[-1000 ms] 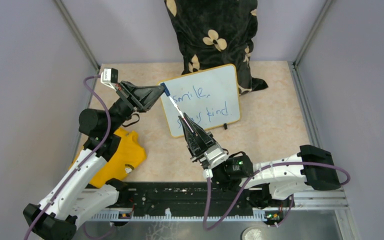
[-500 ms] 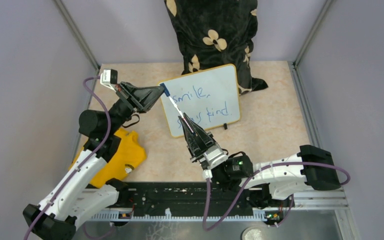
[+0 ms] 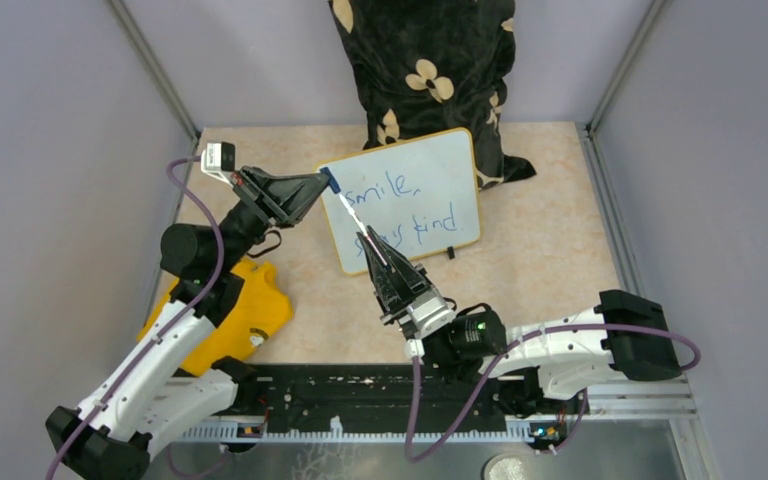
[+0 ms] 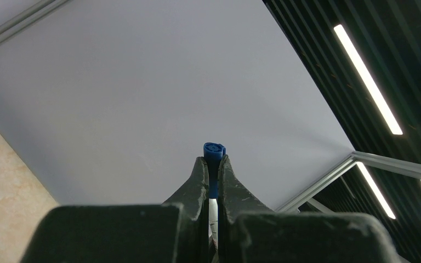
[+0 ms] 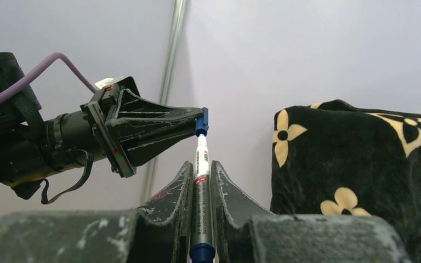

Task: Write a sentence on the whiteboard
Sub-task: Close the whiteboard marker at the center of the board.

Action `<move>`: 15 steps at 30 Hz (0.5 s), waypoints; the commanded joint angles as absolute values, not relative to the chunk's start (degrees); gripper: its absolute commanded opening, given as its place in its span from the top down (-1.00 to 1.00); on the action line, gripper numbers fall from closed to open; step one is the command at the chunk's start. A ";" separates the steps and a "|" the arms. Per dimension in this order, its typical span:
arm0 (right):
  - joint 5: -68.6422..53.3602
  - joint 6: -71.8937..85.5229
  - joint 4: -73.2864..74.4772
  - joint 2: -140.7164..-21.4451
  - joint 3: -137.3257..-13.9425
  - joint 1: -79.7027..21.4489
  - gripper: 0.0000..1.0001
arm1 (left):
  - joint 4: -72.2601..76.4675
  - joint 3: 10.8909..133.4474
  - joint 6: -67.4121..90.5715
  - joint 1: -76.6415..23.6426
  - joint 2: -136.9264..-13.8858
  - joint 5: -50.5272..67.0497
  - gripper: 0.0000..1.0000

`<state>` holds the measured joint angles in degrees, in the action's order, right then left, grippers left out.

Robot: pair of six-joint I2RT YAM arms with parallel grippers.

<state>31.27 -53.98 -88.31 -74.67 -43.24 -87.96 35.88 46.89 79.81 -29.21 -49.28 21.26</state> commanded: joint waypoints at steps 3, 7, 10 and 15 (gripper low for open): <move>31.49 -54.10 -98.60 -73.19 -45.38 -87.11 1.00 | 34.71 46.56 77.34 -31.45 -46.98 26.57 1.00; 31.89 -53.83 -98.67 -72.63 -44.77 -87.10 1.00 | 32.40 45.63 76.15 -31.42 -44.21 19.35 1.00; 32.03 -53.38 -98.67 -72.22 -44.28 -87.10 1.00 | 30.68 45.45 75.09 -31.42 -42.42 15.54 1.00; 31.98 -53.00 -98.64 -72.31 -44.03 -87.27 1.00 | 30.89 46.72 75.08 -31.46 -43.37 15.80 1.00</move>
<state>29.82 -52.99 -88.20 -74.61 -43.18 -87.96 30.79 45.60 75.75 -30.87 -43.62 15.29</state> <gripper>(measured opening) 0.124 0.027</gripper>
